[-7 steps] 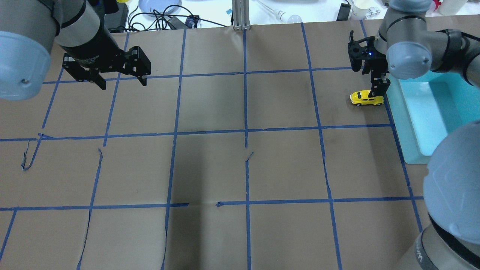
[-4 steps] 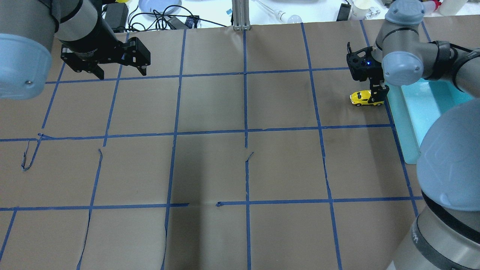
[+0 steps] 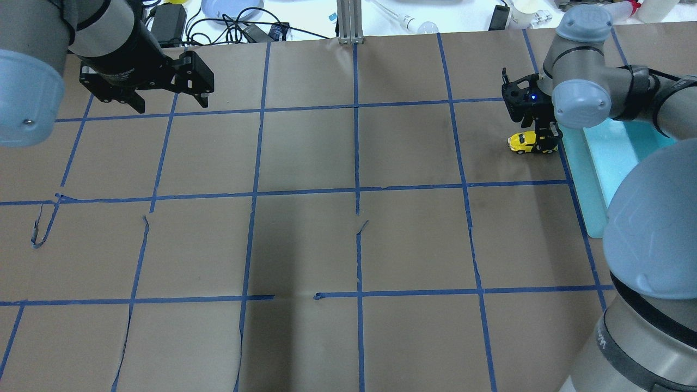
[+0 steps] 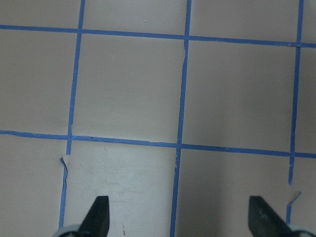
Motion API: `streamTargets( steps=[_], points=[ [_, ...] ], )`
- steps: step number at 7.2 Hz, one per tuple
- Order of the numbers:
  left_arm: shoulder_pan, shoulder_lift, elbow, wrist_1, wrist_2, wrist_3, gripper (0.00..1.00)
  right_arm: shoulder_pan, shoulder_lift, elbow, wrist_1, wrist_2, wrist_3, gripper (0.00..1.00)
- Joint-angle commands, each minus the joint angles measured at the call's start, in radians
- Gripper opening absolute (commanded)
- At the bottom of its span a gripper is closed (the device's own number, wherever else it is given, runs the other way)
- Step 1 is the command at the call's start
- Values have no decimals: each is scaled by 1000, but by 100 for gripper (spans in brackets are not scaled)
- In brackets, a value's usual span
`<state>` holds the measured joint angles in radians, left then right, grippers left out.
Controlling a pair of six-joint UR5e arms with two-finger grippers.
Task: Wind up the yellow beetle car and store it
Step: 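Close the right gripper on the car and lift it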
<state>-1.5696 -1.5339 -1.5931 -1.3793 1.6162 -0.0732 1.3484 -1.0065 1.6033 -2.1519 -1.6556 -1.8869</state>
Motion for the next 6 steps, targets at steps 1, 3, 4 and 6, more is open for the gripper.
streamTargets(
  steps=[1,3,4,6],
  points=[
    [-3,28,4,-10,-12,1,100,0,-9,0,3,3,3,11],
    [-4,29,-7,-33,-44,3,100,14,-55,-5,17,16,12,6],
    [-4,9,-14,-30,-48,4,100,30,-99,-8,36,17,25,6],
    [-21,11,-14,-36,-38,7,100,61,-179,-40,136,4,52,6]
  ],
)
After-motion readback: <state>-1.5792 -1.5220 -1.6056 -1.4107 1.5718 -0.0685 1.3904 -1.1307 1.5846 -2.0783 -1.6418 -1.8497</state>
